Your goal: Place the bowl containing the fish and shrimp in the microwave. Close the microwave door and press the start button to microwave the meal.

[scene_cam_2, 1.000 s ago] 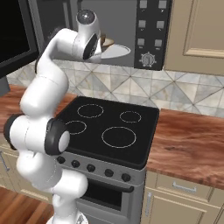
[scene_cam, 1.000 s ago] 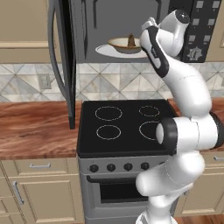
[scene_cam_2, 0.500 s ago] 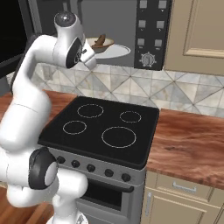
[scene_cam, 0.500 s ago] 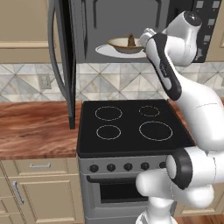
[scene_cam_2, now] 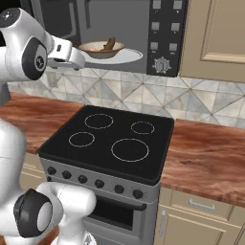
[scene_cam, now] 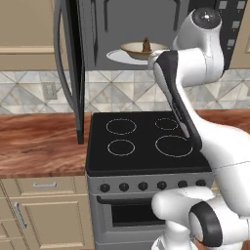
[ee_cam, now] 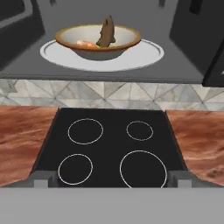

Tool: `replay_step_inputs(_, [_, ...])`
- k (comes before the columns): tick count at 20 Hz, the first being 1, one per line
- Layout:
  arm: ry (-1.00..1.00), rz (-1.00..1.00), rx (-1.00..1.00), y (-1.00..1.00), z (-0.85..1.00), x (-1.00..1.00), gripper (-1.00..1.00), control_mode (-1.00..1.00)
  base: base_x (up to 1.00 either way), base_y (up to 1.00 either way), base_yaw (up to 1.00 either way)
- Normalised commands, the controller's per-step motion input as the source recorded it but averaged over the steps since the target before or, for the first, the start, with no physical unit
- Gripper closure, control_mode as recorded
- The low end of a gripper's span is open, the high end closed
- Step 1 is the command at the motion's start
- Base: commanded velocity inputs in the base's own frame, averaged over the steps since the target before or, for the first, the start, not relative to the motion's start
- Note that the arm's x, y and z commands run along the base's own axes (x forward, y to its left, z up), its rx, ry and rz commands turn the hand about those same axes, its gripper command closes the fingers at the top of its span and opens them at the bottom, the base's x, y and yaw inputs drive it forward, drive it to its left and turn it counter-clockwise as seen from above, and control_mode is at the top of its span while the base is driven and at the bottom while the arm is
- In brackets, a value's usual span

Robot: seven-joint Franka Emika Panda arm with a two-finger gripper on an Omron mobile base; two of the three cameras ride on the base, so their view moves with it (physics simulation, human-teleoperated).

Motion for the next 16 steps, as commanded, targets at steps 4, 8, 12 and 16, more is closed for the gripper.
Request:
replay_step_inputs(4, [-0.07,0.25,-0.33,-0.15,-0.22,-0.91,-1.00,-1.00,0.00,0.00,0.00])
replay_step_inputs(8, [-0.13,0.25,-0.26,0.00,-0.03,-0.58,-1.00,-1.00,0.00,0.00,0.00])
replay_step_inputs(12, [-0.12,0.16,-0.30,0.19,0.09,-0.47,-1.00,-1.00,0.00,0.00,0.00])
replay_step_inputs(16, [-0.01,0.08,-0.40,0.37,0.25,-0.59,-1.00,-1.00,0.00,0.00,0.00])
